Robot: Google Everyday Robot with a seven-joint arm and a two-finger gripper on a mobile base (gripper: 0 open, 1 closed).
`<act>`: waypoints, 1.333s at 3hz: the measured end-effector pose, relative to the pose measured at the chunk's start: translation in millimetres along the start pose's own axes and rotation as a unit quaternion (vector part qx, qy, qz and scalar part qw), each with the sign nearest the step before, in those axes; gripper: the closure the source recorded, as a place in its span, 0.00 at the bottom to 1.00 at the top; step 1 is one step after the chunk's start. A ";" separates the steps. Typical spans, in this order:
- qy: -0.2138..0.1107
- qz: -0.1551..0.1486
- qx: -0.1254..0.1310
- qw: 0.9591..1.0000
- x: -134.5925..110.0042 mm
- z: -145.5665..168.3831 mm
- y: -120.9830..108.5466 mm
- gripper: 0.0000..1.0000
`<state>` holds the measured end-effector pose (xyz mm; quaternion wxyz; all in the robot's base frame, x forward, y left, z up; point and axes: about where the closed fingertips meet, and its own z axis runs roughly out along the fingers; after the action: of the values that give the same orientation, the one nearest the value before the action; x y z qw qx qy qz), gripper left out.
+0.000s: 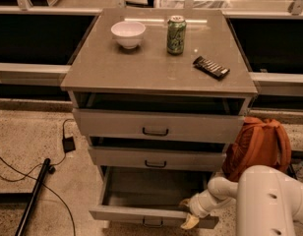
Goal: Open bottom drawer
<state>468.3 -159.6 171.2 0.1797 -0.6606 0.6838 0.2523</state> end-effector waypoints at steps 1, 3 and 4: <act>0.001 0.013 -0.015 1.000 9.6 5.0 3.5 0.64; 0.001 0.013 -0.015 1.000 8.4 3.4 3.7 0.32; 0.001 0.013 -0.015 1.000 8.4 3.4 3.8 0.08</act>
Offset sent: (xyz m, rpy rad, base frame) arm -0.0345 -0.0179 0.0231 -0.0417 0.0587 0.0209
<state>463.8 -164.5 163.9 0.1663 -0.6545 0.6887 0.2640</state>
